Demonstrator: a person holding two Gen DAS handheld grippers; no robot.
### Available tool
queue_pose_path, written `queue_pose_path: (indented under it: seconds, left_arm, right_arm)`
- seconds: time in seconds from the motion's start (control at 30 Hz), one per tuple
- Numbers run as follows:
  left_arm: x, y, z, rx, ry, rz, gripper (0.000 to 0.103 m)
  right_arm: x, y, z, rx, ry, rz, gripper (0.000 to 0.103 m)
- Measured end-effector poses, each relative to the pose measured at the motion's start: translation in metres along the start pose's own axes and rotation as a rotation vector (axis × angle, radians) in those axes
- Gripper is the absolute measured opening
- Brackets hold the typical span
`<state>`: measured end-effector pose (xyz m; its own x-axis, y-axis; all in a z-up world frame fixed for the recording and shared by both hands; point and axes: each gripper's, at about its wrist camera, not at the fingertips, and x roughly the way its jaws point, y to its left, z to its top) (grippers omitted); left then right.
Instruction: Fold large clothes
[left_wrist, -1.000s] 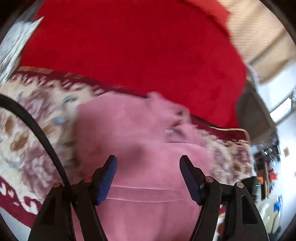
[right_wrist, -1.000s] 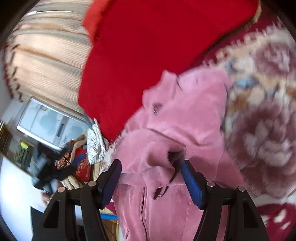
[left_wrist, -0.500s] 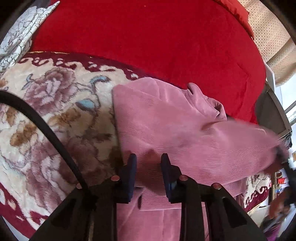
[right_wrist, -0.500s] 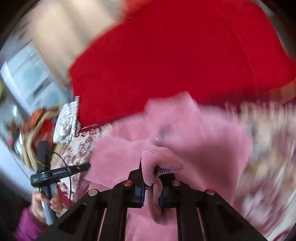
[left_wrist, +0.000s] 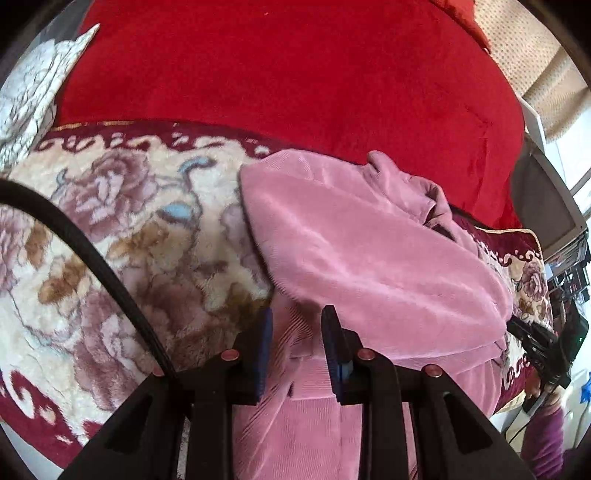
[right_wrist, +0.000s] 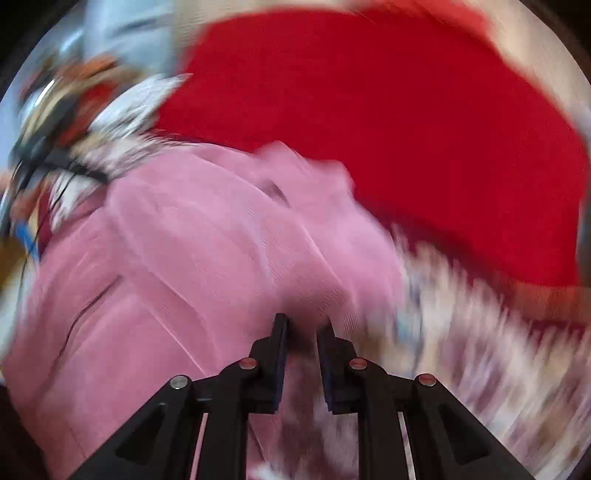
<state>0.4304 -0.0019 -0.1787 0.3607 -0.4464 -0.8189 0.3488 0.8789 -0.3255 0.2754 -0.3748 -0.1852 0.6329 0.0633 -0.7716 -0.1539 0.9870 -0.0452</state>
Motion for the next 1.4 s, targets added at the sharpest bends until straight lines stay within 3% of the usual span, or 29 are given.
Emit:
queue_pose_path:
  seconds: [0.03,0.17,0.3,0.43,0.57,0.63,0.7,0.83,0.93,0.97,1.03,1.07,1.13,1.23,1.4]
  left_arm:
    - [-0.001,-0.006,0.004,0.008,-0.008,0.000,0.028]
    - [0.006,-0.026,0.016,0.042,-0.040,0.022,0.030]
    - [0.030,-0.040,0.017,0.063,-0.018,0.064,0.041]
    - [0.057,-0.042,0.010,0.139,0.046,0.156,0.042]
    - [0.068,-0.048,0.003,0.229,0.068,0.228,0.042]
    - [0.066,-0.053,0.002,0.257,0.073,0.251,0.042]
    - [0.057,-0.054,-0.001,0.268,0.071,0.248,0.042]
    - [0.025,-0.044,-0.010,0.272,0.038,0.210,0.042]
    - [0.001,-0.031,-0.022,0.250,0.006,0.202,0.050]
    - [-0.005,-0.025,-0.027,0.238,0.001,0.210,0.053]
    - [-0.015,-0.017,-0.037,0.221,-0.004,0.208,0.053]
    - [-0.020,-0.010,-0.044,0.210,-0.005,0.202,0.053]
    - [-0.029,-0.002,-0.059,0.194,-0.002,0.194,0.053]
    - [-0.044,0.011,-0.084,0.188,-0.001,0.184,0.053]
    - [-0.069,0.032,-0.125,0.170,-0.007,0.130,0.053]
  right_arm:
    - [-0.006,-0.019,-0.013,0.119,-0.032,0.058,0.019]
    - [-0.035,-0.040,-0.020,0.298,-0.177,0.153,0.019]
    - [-0.044,-0.038,0.000,0.344,-0.242,0.193,0.019]
    - [-0.047,-0.035,0.017,0.395,-0.311,0.210,0.020]
    - [-0.016,-0.028,0.021,0.426,-0.237,0.248,0.022]
    - [0.023,-0.018,0.017,0.434,-0.098,0.254,0.022]
    - [0.048,-0.009,0.010,0.433,-0.013,0.248,0.022]
    - [0.031,-0.004,0.010,0.435,-0.065,0.247,0.023]
    - [0.005,-0.002,0.012,0.418,-0.126,0.281,0.023]
    - [-0.005,0.005,0.013,0.393,-0.146,0.287,0.025]
    - [-0.012,0.009,0.015,0.369,-0.161,0.292,0.053]
    - [-0.012,0.014,0.015,0.376,-0.160,0.290,0.087]
    - [-0.005,0.017,0.011,0.417,-0.169,0.267,0.091]
    - [0.027,0.021,0.004,0.443,-0.072,0.230,0.087]
    - [0.005,0.023,0.003,0.417,-0.125,0.218,0.082]
